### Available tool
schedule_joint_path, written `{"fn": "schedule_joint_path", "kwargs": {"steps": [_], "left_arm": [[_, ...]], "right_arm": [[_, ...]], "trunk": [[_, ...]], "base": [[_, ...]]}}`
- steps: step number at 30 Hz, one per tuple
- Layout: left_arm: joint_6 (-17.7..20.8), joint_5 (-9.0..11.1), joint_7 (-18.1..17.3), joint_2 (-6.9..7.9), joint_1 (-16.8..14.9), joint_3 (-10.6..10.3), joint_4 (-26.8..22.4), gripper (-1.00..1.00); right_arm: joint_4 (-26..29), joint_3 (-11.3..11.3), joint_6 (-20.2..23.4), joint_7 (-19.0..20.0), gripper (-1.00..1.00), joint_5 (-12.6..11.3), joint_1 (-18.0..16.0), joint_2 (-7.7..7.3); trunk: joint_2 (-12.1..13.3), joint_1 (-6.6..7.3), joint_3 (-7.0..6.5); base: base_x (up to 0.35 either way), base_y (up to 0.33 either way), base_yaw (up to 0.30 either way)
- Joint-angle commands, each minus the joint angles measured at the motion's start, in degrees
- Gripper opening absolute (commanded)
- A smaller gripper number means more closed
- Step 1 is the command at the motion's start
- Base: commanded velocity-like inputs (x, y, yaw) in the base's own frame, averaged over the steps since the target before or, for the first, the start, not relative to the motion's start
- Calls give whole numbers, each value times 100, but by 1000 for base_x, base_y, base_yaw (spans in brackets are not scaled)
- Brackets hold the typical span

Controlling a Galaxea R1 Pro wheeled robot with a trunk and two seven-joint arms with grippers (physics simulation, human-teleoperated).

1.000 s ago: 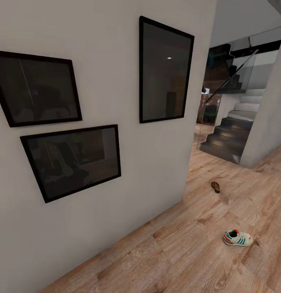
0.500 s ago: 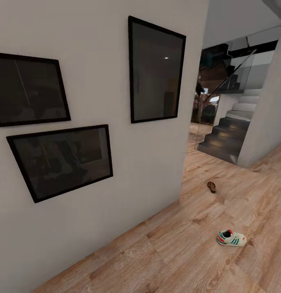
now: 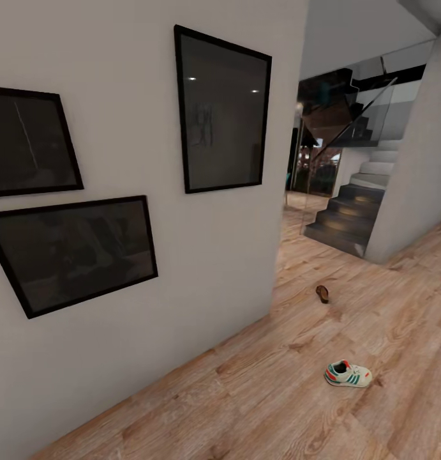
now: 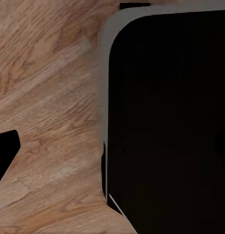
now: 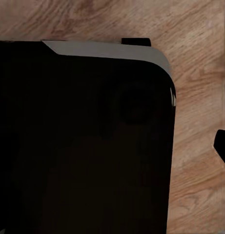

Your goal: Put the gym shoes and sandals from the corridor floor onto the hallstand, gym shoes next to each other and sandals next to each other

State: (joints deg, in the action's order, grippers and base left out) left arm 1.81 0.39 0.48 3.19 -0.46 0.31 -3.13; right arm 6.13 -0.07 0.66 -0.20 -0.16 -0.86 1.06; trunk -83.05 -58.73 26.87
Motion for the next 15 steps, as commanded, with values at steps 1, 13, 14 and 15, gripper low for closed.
{"fn": "schedule_joint_path", "kwargs": {"steps": [1, 13, 14, 15], "left_arm": [[19, 4, 5, 0, 0, 2, -42, 100], [30, 0, 15, 35, -230, 4, -1029, 100], [26, -1, 15, 36, -264, 4, -1070, 100], [22, -1, 15, 39, -299, 4, -1106, 100]], "right_arm": [[37, 0, 7, -2, 100, -2, -2, 1], [1551, -5, -7, -9, 100, 2, -2, -134], [1647, -6, -9, -9, 100, 2, -2, -160], [1740, -7, -8, -8, 100, 1, -2, -184]], "trunk": [[-3, 0, 6], [-3, 0, 6], [-3, 0, 6], [-3, 0, 6]], "base": [[0, -283, 0], [0, -291, 0], [0, -311, 0], [0, -314, -4]]}}
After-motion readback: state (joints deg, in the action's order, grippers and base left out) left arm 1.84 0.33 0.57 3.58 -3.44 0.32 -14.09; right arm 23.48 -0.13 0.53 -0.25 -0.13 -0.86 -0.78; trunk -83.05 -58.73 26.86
